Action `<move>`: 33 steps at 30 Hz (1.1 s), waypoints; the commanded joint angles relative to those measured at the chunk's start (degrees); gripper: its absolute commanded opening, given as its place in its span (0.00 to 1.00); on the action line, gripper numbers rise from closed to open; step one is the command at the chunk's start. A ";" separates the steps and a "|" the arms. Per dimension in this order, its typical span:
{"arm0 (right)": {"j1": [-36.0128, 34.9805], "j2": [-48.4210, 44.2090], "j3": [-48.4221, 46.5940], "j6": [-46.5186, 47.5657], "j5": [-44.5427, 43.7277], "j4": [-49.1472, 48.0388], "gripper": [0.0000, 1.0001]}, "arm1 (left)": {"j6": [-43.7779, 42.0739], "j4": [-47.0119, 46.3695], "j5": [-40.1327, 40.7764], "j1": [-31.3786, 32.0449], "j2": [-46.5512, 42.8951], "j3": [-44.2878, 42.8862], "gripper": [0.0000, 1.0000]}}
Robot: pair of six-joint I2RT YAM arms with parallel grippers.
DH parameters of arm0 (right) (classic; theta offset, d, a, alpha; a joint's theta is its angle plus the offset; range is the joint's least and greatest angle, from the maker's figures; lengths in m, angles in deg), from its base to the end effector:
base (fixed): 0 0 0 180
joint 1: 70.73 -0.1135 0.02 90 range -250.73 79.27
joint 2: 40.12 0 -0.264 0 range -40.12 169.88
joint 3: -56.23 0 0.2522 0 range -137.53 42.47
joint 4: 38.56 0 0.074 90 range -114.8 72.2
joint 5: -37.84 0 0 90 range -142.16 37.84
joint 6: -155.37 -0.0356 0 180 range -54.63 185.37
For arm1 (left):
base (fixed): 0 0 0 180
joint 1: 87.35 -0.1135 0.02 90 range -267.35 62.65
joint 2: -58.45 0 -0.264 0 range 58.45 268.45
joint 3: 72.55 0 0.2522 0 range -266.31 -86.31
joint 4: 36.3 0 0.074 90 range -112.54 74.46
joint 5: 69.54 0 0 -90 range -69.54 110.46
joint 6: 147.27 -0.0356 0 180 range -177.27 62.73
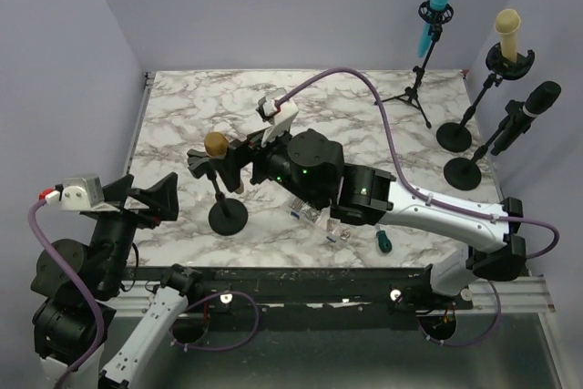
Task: Remove the microphone from the stand
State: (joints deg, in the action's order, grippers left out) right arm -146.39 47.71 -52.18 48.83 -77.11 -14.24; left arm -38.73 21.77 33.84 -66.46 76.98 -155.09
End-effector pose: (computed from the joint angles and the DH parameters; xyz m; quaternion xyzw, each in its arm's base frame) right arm 0.1018 0.3375 0.4590 -0.2231 0.6927 0.3717 0.5764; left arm -0.0080 0.0119 0.4353 -0.0729 0.6666 -0.1754 0.7208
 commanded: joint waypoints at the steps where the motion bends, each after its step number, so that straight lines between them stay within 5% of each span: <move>1: -2.34 6.30 -6.43 3.73 -9.32 -0.01 0.96 | 0.86 3.63 3.18 0.30 -1.15 2.29 0.99; 10: -2.70 16.92 -19.73 8.39 -16.44 6.33 0.86 | 1.67 6.78 3.67 0.30 -3.32 3.66 0.98; 13: -2.71 18.00 -19.67 9.09 -16.68 5.93 0.79 | 1.66 7.94 3.99 0.25 -3.86 3.91 0.99; 28: -2.46 20.45 -16.18 12.29 -19.12 2.02 0.75 | 5.05 5.86 -1.78 0.28 -2.72 8.54 0.99; 33: -1.83 21.22 -16.11 13.10 -18.55 0.60 0.52 | 5.28 4.55 -2.16 0.29 -2.75 9.73 0.98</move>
State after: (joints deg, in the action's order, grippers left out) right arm -148.71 67.49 -68.70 60.53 -94.24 -10.83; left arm -34.27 28.53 33.87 -66.31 73.65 -146.17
